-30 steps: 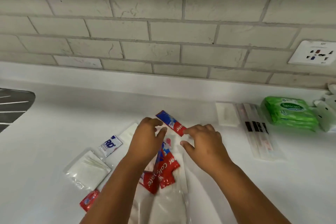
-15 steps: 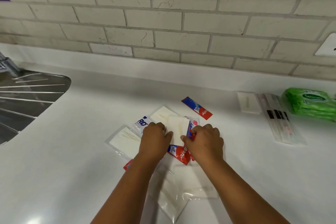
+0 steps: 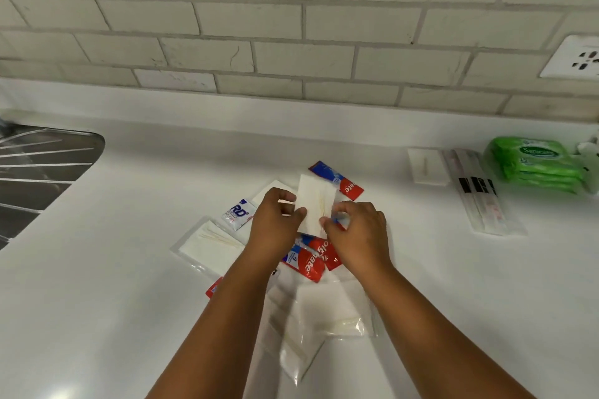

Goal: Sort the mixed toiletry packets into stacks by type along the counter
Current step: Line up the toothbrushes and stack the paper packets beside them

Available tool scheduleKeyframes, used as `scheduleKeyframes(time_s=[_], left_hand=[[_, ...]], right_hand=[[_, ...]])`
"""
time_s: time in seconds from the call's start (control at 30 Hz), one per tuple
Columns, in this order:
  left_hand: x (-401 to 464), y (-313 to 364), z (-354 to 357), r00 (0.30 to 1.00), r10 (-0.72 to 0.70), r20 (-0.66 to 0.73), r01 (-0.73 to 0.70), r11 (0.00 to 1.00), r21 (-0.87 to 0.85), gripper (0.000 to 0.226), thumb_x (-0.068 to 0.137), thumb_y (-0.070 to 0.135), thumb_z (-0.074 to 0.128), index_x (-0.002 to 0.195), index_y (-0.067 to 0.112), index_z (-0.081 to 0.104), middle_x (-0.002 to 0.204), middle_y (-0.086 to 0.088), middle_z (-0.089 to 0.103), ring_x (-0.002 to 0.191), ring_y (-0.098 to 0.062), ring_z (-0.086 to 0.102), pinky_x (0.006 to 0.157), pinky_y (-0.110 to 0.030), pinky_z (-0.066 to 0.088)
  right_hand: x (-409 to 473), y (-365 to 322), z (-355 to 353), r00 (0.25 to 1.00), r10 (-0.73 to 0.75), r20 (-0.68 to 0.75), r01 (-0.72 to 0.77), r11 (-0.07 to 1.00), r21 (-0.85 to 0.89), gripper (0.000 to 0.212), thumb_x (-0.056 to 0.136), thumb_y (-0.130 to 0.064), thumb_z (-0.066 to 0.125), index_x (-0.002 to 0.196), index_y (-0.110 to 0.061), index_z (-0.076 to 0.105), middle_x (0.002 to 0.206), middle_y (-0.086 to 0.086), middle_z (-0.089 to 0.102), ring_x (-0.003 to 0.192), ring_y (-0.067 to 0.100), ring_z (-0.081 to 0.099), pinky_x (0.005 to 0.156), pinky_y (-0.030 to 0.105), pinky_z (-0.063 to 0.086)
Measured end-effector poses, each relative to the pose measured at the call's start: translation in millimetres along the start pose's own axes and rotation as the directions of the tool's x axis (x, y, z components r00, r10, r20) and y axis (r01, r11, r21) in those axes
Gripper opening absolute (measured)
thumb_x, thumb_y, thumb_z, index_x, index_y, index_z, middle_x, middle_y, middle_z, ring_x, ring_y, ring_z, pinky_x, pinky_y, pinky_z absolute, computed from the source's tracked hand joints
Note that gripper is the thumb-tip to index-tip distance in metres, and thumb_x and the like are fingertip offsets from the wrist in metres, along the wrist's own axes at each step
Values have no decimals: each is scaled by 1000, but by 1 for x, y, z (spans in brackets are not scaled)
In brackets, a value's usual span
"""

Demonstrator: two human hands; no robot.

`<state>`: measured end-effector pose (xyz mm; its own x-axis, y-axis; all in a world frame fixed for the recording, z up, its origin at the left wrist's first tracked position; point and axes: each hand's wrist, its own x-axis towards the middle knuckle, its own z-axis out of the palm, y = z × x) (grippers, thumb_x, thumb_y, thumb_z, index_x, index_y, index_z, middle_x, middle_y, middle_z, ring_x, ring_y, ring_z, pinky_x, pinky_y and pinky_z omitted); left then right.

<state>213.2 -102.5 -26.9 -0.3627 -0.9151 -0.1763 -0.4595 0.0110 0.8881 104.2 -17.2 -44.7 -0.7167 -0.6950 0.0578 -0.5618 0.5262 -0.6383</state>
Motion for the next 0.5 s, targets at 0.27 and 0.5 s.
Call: scheduleKeyframes(time_s=[0.27,0.5], left_hand=[[11,33,58,994,29,101,-13,988,-153,23,89,26,67,106,25,52,99,1,64,91,-18,65,82,-35,58],[37,67,139,982,62,179,-28,982,-188,9,90,13,59,97,16,62,92,-8,66,78,-23,63,74,-41,59]], right_hand=[[27,36,-48,983,180,26,-170,864,475,38,85,-26,70,118,-25,51,92,-5,60,81,9,60,62,13,44],[74,101,-90,976,194,-94,-139,900,414,36,83,-18,72,115,-23,56,78,-7,57,70,3,56,61,12,40]])
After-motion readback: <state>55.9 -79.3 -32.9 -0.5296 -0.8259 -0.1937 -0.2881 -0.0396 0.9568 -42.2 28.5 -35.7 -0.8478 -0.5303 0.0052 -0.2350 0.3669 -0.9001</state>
